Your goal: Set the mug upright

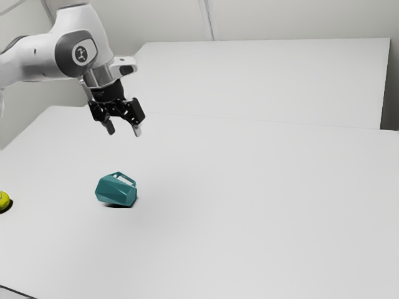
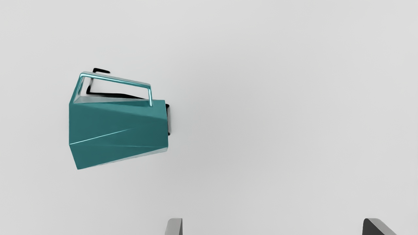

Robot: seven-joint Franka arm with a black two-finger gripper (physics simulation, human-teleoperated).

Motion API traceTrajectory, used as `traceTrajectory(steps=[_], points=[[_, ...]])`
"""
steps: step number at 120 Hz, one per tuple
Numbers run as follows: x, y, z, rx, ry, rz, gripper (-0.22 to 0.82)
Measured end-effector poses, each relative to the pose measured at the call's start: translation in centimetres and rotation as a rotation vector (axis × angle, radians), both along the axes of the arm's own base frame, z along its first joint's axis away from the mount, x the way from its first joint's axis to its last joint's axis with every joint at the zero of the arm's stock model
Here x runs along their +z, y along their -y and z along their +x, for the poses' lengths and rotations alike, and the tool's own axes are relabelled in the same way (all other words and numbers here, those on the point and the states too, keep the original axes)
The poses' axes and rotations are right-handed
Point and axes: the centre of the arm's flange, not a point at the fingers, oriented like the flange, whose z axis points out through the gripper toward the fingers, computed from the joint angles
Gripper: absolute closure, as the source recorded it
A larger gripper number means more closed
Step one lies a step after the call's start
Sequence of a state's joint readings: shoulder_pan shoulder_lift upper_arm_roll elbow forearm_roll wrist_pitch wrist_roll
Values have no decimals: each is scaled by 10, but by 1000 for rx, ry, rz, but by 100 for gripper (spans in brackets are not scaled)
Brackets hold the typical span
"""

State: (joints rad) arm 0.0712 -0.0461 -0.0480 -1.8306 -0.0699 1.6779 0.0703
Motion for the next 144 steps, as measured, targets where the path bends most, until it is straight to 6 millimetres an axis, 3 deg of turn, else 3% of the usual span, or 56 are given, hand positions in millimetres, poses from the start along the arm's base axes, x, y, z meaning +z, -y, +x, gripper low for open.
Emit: traceTrajectory(steps=[15, 36, 75, 106, 129, 144], points=[[-26, -31, -5, 42, -29, -63, 0], [-57, -91, -8, 51, -15, -142, 0], [-140, -195, -3, 34, 42, -309, 0], [-181, -236, -9, 4, 73, -395, 0], [-211, -249, -15, -2, 69, -464, 0], [-219, -249, -18, -9, 71, -516, 0]])
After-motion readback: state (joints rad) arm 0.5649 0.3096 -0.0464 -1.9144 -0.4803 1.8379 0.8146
